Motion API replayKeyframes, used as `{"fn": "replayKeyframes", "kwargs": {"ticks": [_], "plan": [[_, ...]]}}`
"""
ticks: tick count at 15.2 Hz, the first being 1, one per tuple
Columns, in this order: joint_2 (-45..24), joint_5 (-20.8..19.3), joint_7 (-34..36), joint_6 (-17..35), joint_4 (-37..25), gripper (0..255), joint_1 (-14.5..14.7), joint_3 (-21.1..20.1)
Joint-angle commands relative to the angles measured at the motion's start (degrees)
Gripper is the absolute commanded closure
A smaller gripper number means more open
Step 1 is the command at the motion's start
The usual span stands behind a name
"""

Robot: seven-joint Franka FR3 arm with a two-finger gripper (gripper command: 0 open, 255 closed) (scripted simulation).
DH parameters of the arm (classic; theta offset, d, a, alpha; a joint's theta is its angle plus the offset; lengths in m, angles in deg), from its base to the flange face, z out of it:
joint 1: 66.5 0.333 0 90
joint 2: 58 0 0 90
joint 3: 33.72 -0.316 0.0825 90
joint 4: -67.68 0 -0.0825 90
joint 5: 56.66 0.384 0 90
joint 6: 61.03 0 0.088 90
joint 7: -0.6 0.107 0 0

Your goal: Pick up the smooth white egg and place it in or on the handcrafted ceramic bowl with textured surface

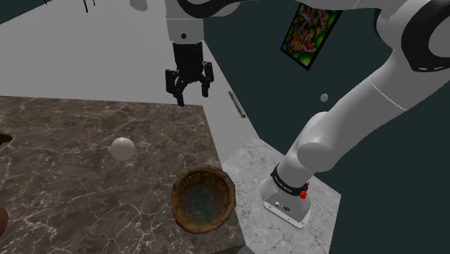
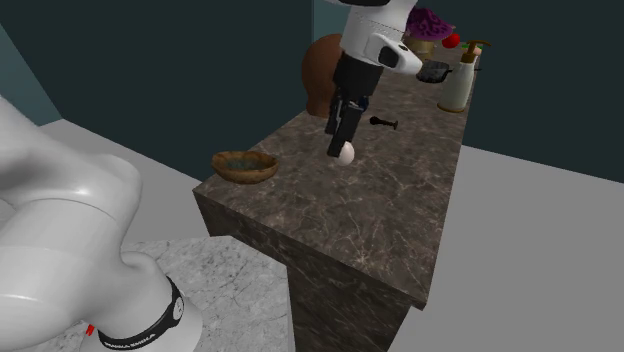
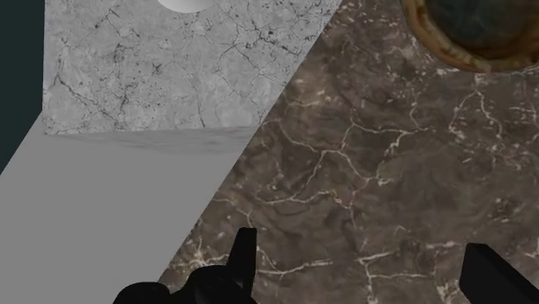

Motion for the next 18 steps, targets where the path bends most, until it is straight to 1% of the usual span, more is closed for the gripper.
{"fn": "replayKeyframes", "kwargs": {"ticks": [1, 5, 9, 13, 17, 18], "plan": [[-5.1, -0.3, 3.5, 0.3, -3.7, 0, 0.5, -1.8], [-14.8, -1.7, 10.0, 0.8, -10.8, 0, 2.1, -4.4], [-25.1, -3.8, 16.2, 0.3, -19.1, 0, 4.6, -5.8], [-35.8, -6.1, 21.7, -1.3, -29.1, 0, 8.0, -6.1], [-47.0, -8.0, 26.3, -4.5, -41.4, 0, 12.2, -5.6], [-47.7, -8.1, 26.5, -4.8, -42.3, 0, 12.5, -5.5]]}}
